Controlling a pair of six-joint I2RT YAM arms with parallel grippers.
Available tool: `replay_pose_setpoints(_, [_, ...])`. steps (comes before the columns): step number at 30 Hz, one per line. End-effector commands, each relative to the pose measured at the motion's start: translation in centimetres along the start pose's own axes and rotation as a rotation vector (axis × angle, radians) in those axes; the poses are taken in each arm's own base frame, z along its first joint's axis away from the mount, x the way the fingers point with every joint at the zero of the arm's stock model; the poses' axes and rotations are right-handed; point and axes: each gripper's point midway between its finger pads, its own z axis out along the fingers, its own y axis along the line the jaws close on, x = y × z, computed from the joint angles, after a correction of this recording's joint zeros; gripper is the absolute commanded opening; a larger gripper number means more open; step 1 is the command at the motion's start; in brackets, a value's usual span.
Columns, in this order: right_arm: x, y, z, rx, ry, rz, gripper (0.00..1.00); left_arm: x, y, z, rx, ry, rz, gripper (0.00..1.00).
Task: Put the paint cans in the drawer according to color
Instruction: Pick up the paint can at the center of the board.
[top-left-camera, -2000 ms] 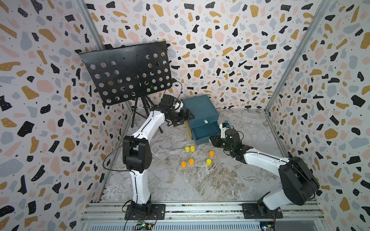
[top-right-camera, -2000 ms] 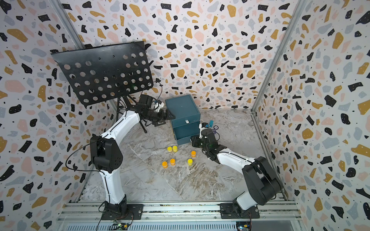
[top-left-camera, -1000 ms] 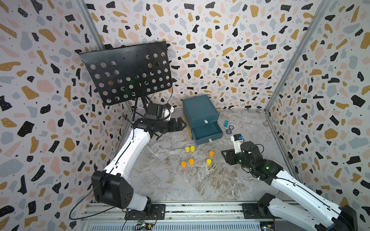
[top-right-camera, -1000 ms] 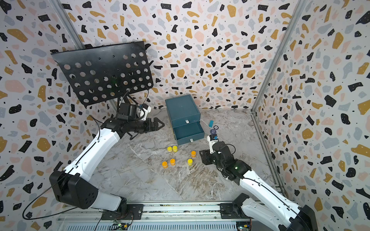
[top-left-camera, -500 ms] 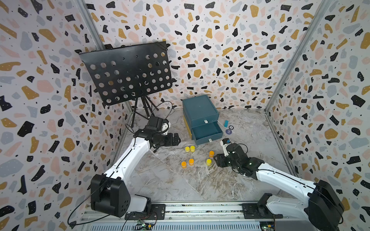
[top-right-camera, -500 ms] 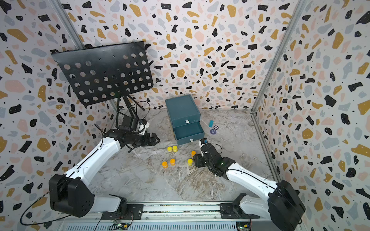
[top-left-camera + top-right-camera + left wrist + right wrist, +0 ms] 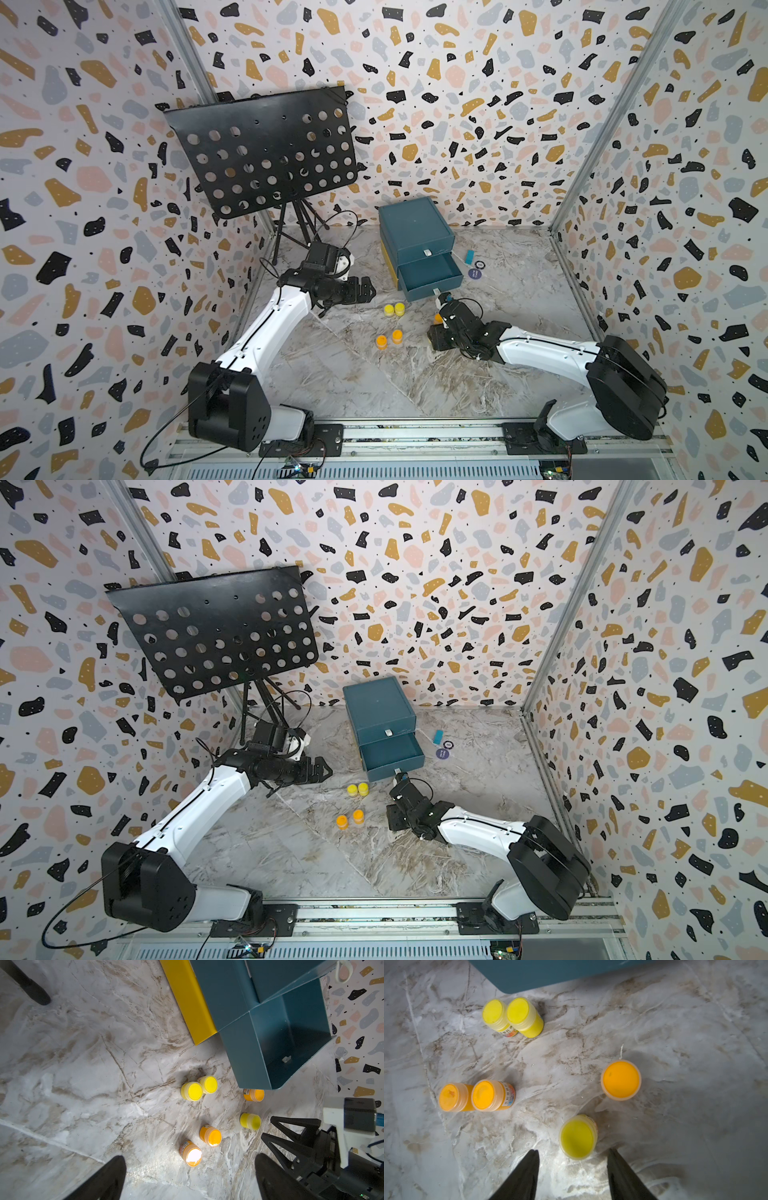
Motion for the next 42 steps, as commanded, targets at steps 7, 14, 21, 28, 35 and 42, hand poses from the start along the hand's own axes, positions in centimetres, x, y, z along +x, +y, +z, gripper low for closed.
replay_pose_setpoints(7, [-0.9,0.7,1.3,0.019,0.002,0.001,0.6,-0.3,-0.3,-0.1,0.021,-0.02,-0.008,1.0])
replay_pose_setpoints(14, [-0.3,0.9,2.7,0.025,0.023,-0.002,0.59,-0.2,-0.1,-0.1,0.016,-0.016,-0.014,1.0])
replay_pose_setpoints(21, [-0.2,1.1,2.6,0.038,0.017,-0.024,0.51,-0.3,0.0,-0.2,0.006,-0.02,-0.012,1.0])
replay_pose_setpoints(28, [-1.5,1.2,0.3,0.055,-0.028,-0.057,0.31,-0.3,-0.1,-0.2,0.008,-0.021,-0.012,1.0])
replay_pose_setpoints(35, [-4.0,1.7,-4.2,0.039,-0.112,-0.074,0.23,-0.3,-0.2,-0.4,0.014,-0.025,-0.01,1.0])
replay_pose_setpoints(42, [-8.6,2.2,-10.4,0.065,-0.238,-0.124,0.24,-0.4,-0.4,-0.5,0.019,-0.03,-0.007,1.0])
